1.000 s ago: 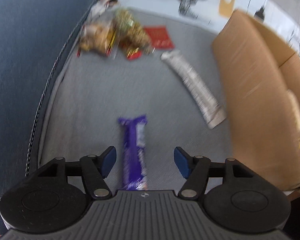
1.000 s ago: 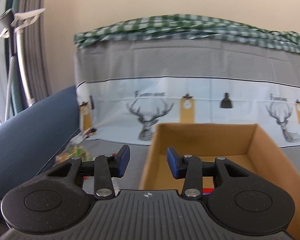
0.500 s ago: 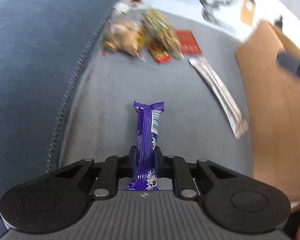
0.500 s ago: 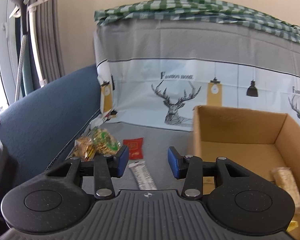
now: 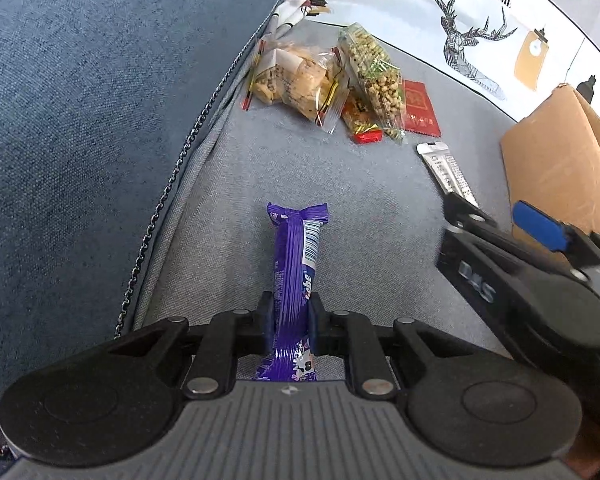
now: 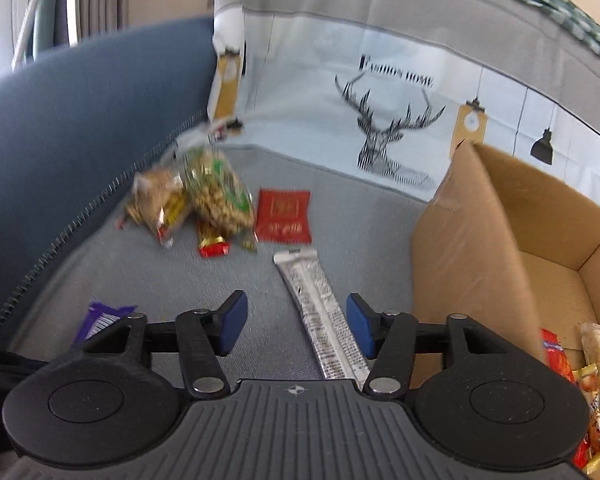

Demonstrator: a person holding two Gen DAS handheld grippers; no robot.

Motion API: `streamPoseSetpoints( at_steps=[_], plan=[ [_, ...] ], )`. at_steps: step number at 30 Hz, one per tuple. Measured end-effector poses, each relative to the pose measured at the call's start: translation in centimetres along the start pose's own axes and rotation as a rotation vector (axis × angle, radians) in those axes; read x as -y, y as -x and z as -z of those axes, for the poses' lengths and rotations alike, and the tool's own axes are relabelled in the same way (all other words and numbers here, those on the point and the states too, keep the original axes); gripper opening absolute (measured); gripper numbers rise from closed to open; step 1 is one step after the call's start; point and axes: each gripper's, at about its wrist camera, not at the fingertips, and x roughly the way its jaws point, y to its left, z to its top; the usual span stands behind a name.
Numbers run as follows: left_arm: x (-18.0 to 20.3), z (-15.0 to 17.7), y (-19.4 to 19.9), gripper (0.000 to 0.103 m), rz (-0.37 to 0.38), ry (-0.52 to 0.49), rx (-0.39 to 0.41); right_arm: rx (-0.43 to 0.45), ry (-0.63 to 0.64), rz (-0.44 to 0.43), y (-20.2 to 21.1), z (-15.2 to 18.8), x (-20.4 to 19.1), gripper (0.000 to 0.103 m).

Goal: Organize snacks

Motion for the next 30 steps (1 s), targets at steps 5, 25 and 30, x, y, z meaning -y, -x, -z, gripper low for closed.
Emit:
streamPoseSetpoints(
  at_steps=[5, 25, 30],
  plan=[
    [-0.1, -0.2, -0.4, 0.017, 0.007, 0.003, -0.008, -0.043, 0.041, 0.067, -2.7, -0.2, -0.8, 0.063],
    [-0.9, -0.2, 0.2, 0.017, 0.028, 0.04, 0.003, -0.156, -0.199, -0.099, -6.1, -0.3, 2.6, 0.024],
    [-1.4, -0.2, 0.7, 0.017, 0.037, 0.063, 0.015, -0.183, -0.279, -0.255, -5.2, -0.5, 3.0, 0.015]
  ],
)
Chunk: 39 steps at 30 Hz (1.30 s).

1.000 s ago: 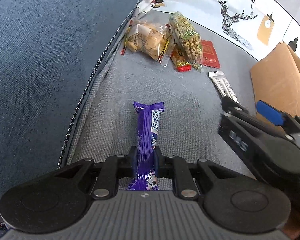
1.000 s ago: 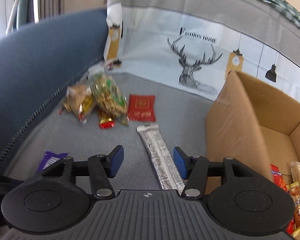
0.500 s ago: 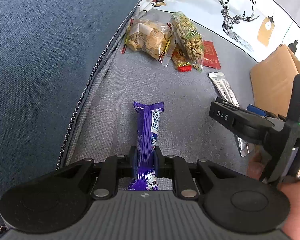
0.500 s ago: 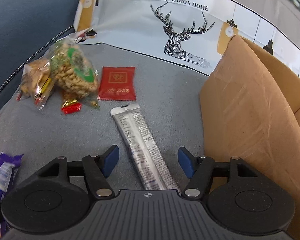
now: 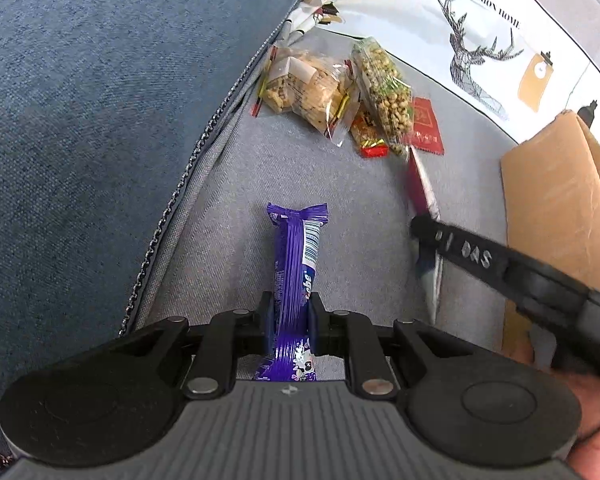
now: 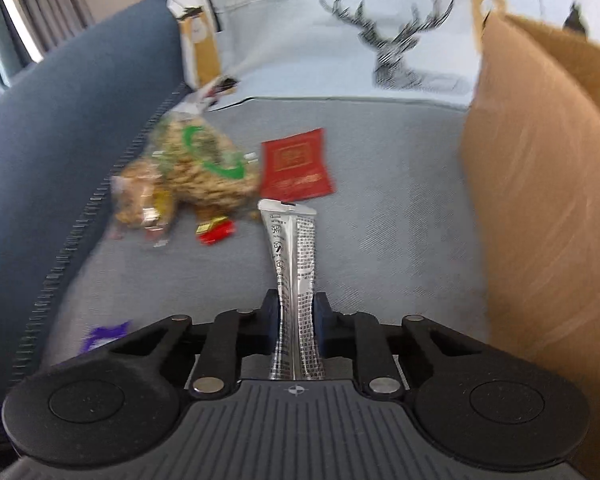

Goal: Organize snacks

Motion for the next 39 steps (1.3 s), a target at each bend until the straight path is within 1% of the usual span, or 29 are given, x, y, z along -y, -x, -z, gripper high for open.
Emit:
streamPoseSetpoints(
  at_steps=[2, 3, 5, 6, 8, 10, 11, 13, 15, 18, 20, 22, 24, 25, 27, 29, 30, 32, 33, 34, 37, 38, 39],
  plan=[
    [-0.3, 0.0, 0.2, 0.017, 0.006, 0.012, 0.003, -0.026, -0.009, -0.078, 0.4, 0.0, -0.1, 0.011],
    [-0.5, 0.0, 0.3, 0.017, 0.009, 0.019, 0.002, -0.038, -0.011, -0.106, 0.6, 0.1, -0.2, 0.011],
    [-0.7, -0.1, 0.3, 0.018, 0.021, 0.034, -0.003, -0.059, 0.001, -0.126, 0.8, 0.2, -0.4, 0.012],
    [-0.8, -0.1, 0.3, 0.018, 0.028, 0.044, -0.005, -0.061, 0.012, -0.118, 0.9, 0.3, -0.4, 0.012],
    [-1.1, 0.0, 0.4, 0.019, 0.039, 0.063, -0.009, -0.065, 0.023, -0.099, 1.1, 0.4, -0.4, 0.02],
    [-1.2, -0.1, 0.3, 0.02, 0.036, 0.07, -0.017, -0.075, 0.019, -0.093, 1.1, 0.5, -0.2, 0.032],
    [-1.2, 0.0, 0.3, 0.021, 0.032, 0.068, -0.023, -0.082, 0.021, -0.091, 1.1, 0.6, -0.1, 0.033],
    [-1.0, 0.1, 0.1, 0.026, 0.026, 0.057, -0.032, -0.098, 0.033, -0.081, 0.8, 0.8, -0.2, 0.034],
    [-0.8, 0.1, -0.1, 0.038, 0.015, 0.042, -0.039, -0.102, 0.059, -0.072, 0.8, 1.0, -0.3, 0.034],
    [-0.7, 0.2, -0.3, 0.045, 0.003, 0.025, -0.044, -0.104, 0.102, -0.056, 0.8, 1.1, -0.8, 0.035],
    [-0.5, 0.3, -0.4, 0.047, 0.002, 0.022, -0.043, -0.107, 0.116, -0.052, 0.9, 1.1, -1.0, 0.038],
    [-0.4, 0.2, -0.4, 0.047, 0.0, 0.019, -0.042, -0.12, 0.115, -0.055, 0.9, 1.0, -1.0, 0.05],
    [-0.3, 0.2, -0.5, 0.048, -0.005, 0.014, -0.044, -0.129, 0.114, -0.05, 1.1, 0.9, -0.9, 0.057],
    [-0.2, 0.2, -0.4, 0.048, -0.004, 0.011, -0.044, -0.134, 0.122, -0.042, 1.2, 0.9, -0.9, 0.058],
    [0.1, 0.3, -0.6, 0.052, 0.0, -0.002, -0.047, -0.148, 0.149, -0.029, 1.0, 1.0, -0.9, 0.058],
    [0.5, 0.3, -0.8, 0.053, -0.017, -0.029, -0.053, -0.149, 0.186, -0.023, 1.0, 1.2, -1.3, 0.059],
    [0.7, 0.3, -0.9, 0.053, -0.022, -0.038, -0.054, -0.149, 0.212, -0.017, 0.9, 1.4, -1.5, 0.055],
    [0.9, 0.4, -1.0, 0.053, -0.031, -0.053, -0.052, -0.142, 0.252, -0.01, 1.0, 1.6, -1.8, 0.039],
    [1.0, 0.5, -1.0, 0.052, -0.035, -0.059, -0.051, -0.138, 0.262, -0.014, 1.1, 1.6, -1.9, 0.032],
    [1.1, 0.5, -1.1, 0.052, -0.039, -0.064, -0.05, -0.137, 0.262, -0.025, 1.2, 1.6, -1.9, 0.027],
    [1.3, 0.7, -1.2, 0.051, -0.054, -0.087, -0.049, -0.135, 0.253, -0.046, 1.5, 1.5, -2.0, 0.023],
    [1.5, 0.8, -1.3, 0.048, -0.06, -0.097, -0.048, -0.131, 0.255, -0.043, 1.5, 1.5, -2.1, 0.023],
    [1.6, 0.8, -1.3, 0.041, -0.072, -0.109, -0.046, -0.124, 0.254, -0.043, 1.7, 1.4, -2.2, 0.021]
  ],
)
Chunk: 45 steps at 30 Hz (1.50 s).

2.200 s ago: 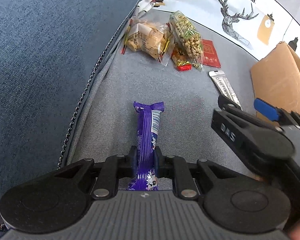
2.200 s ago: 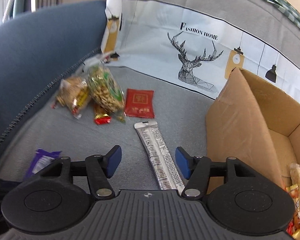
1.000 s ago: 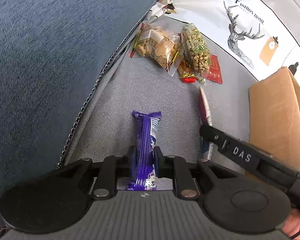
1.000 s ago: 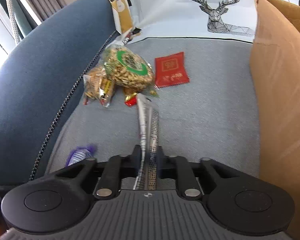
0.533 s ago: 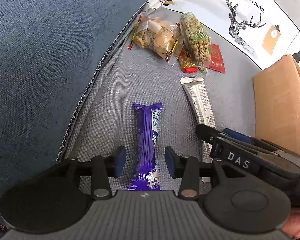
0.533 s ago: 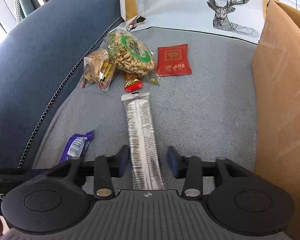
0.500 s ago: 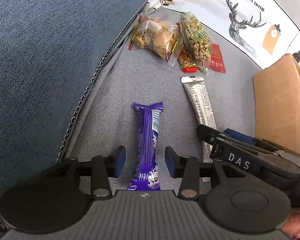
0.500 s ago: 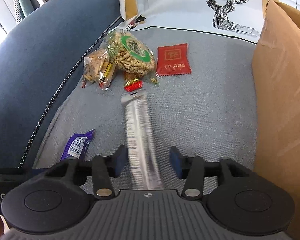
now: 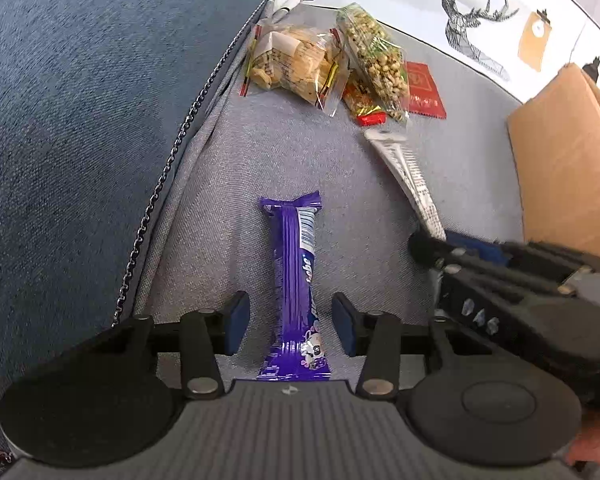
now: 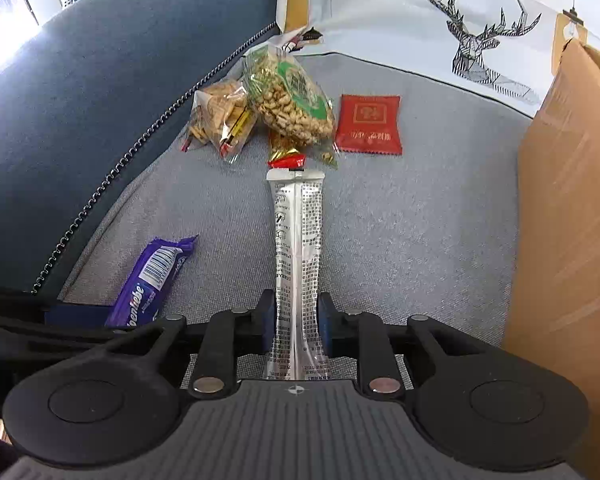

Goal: Organize snacks

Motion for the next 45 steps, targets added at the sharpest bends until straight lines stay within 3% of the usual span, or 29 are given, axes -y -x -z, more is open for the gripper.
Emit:
streamPoseSetpoints(
  at_steps=[1, 2, 3, 8, 17, 20, 22, 24, 29, 32, 34, 37, 45],
  plan=[
    [0.2, 0.0, 0.0, 0.036, -0.014, -0.013, 0.005, 0.011, -0.003, -0.001, 0.3, -0.1, 0.0, 0.02],
    [0.3, 0.0, 0.0, 0.023, -0.024, -0.022, 0.011, 0.023, -0.006, -0.004, 0.6, -0.1, 0.0, 0.018],
    [0.3, -0.1, 0.1, 0.019, -0.027, -0.023, 0.017, 0.037, -0.009, -0.004, 0.9, -0.3, 0.0, 0.004],
    [0.1, -0.3, 0.4, 0.017, -0.012, 0.009, 0.044, 0.098, -0.025, -0.011, 2.7, -0.7, 0.3, 0.002],
    [-0.4, -0.2, 0.9, 0.017, 0.023, 0.055, 0.05, 0.067, -0.011, -0.004, 2.4, 0.3, 0.0, 0.002],
    [-0.7, -0.2, 0.9, 0.018, 0.028, 0.066, 0.045, 0.042, -0.031, -0.024, 1.9, 0.4, 0.1, 0.008],
    [-0.8, -0.2, 0.9, 0.018, 0.029, 0.07, 0.044, 0.033, -0.045, -0.019, 1.7, 0.4, 0.3, 0.031],
    [-0.7, -0.2, 0.9, 0.018, 0.032, 0.07, 0.043, 0.039, -0.055, -0.007, 1.6, 0.3, 0.2, 0.043],
    [-0.6, -0.3, 0.7, 0.018, 0.032, 0.068, 0.042, 0.017, -0.089, -0.017, 0.8, 0.3, 0.7, 0.045],
    [-0.6, -0.3, 0.6, 0.018, 0.031, 0.068, 0.042, -0.005, -0.072, -0.026, 0.1, 0.5, 0.3, 0.043],
    [-0.6, -0.3, 0.6, 0.018, 0.029, 0.068, 0.043, -0.004, -0.039, -0.039, 0.1, 0.6, -0.3, 0.02],
    [-0.7, -0.3, 0.6, 0.018, 0.026, 0.07, 0.047, 0.016, 0.001, -0.046, 0.5, 0.7, -0.9, 0.008],
    [-0.6, -0.2, 1.4, 0.018, 0.049, 0.079, 0.076, 0.11, -0.032, -0.046, 2.9, 0.0, 0.0, 0.004]
  ],
)
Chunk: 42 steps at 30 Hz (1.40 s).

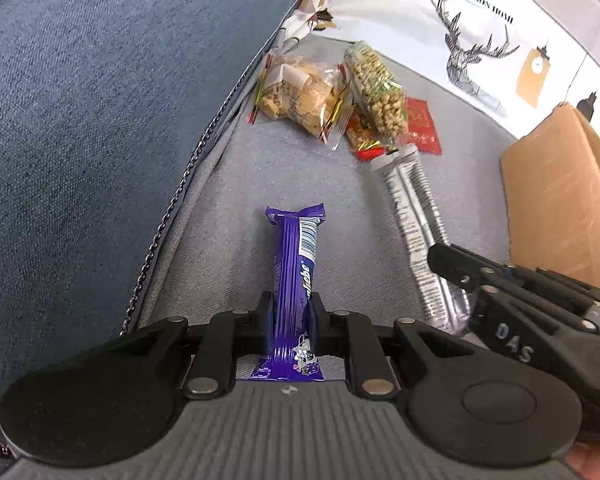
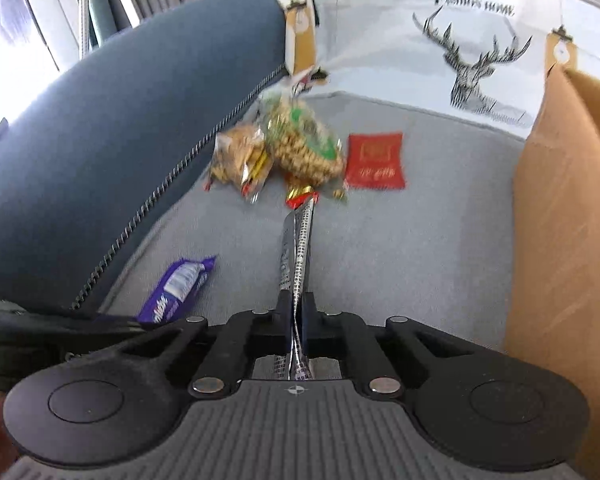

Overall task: Organize snacks
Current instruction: 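Lift the purple bar and silver bar and carry them over the box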

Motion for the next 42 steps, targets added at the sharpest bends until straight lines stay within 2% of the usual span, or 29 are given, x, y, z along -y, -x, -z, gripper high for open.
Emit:
streamPoseSetpoints(
  at_steps=[1, 7, 15, 20, 29, 37, 42],
  plan=[
    [0.0, 0.0, 0.2, 0.018, 0.007, 0.003, 0.009, 0.043, 0.012, -0.004, 0.4, -0.1, 0.1, 0.004],
    [0.7, 0.0, 1.8, 0.018, 0.073, 0.016, 0.085, 0.145, 0.016, -0.008, 4.0, -0.3, 0.5, 0.004],
    [3.7, 0.6, 4.8, 0.017, 0.151, -0.027, 0.217, 0.327, 0.015, -0.017, 10.5, 0.2, 2.0, 0.004],
    [5.5, 0.6, 5.6, 0.017, 0.173, -0.056, 0.282, 0.421, 0.007, 0.036, 13.3, 0.8, 4.6, 0.004],
    [9.1, 0.8, 7.6, 0.017, 0.254, -0.12, 0.43, 0.497, -0.08, 0.112, 16.6, 2.4, 11.7, 0.004],
    [14.5, 1.6, 8.8, 0.018, 0.361, -0.22, 0.563, 0.531, -0.132, 0.193, 18.3, 3.9, 16.8, 0.004],
    [17.8, 2.5, 9.2, 0.017, 0.432, -0.274, 0.598, 0.54, -0.163, 0.237, 19.0, 4.8, 19.3, 0.004]
  ],
)
